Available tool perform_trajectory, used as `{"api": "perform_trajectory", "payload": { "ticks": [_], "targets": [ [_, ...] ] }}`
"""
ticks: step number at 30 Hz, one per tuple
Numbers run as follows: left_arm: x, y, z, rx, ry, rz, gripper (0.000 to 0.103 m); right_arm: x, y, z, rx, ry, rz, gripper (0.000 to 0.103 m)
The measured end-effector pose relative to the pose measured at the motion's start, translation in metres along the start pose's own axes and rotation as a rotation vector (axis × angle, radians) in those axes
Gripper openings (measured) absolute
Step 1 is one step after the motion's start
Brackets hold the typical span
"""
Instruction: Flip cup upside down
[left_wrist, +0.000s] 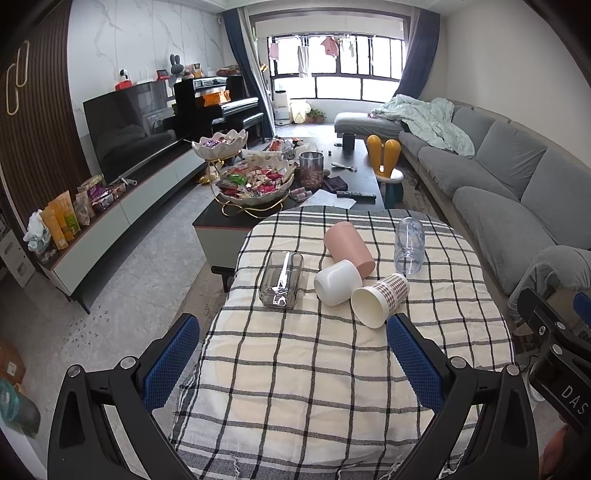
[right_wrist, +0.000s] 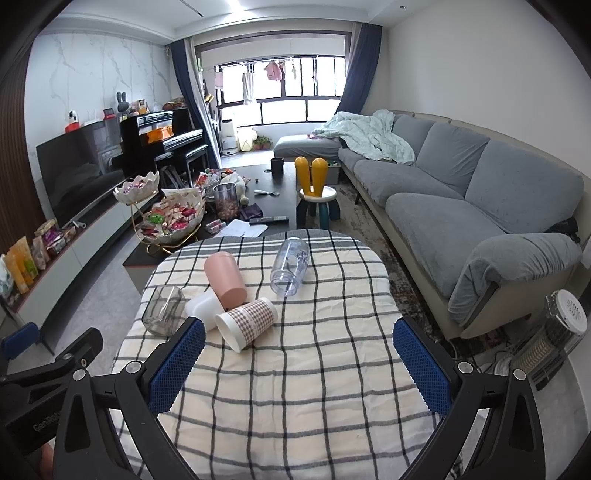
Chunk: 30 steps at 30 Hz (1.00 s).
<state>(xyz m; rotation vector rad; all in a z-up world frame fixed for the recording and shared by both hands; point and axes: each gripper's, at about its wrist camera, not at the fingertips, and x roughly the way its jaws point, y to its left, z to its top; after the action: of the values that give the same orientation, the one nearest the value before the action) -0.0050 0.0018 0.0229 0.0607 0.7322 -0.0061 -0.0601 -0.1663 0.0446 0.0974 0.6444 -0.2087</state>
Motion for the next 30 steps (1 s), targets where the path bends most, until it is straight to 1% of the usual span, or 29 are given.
{"api": "perform_trajectory", "payload": {
  "ticks": [7, 11, 12, 16, 18, 30],
  "targets": [
    [0.0003, 0.0024, -0.0007, -0.011, -0.009, 0.003, 0.103, 0.0018, 0.0047, 0.0021, -0.004, 0.002, -0.001, 0.102],
    [0.0018, 0.0011, -0.0018, -0.011, -0.007, 0.004, 0.103, 0.0017, -0.0033, 0.0006, -0.004, 0.005, -0.003, 0.102],
    [0.0018, 0.001, -0.0018, -0.01, -0.007, 0.005, 0.103, 0.0001, -0.0027, -0.0034, -0.004, 0.006, -0.003, 0.102],
    [0.0019, 0.0014, -0.0027, -0.012, -0.009, 0.005, 0.103, 0.0007, -0.0008, -0.0013, -0.003, 0.005, -0.001, 0.102],
    [0.0029, 0.0021, -0.0029, -0.015, -0.01, 0.006, 0.103, 0.0016, -0.0029, -0.007, -0.003, 0.007, -0.002, 0.102],
    [0.0036, 0.0021, -0.0038, -0.015, -0.011, 0.005, 0.103, 0.0032, -0.0028, -0.006, -0.002, 0.01, -0.002, 0.102]
  ]
}}
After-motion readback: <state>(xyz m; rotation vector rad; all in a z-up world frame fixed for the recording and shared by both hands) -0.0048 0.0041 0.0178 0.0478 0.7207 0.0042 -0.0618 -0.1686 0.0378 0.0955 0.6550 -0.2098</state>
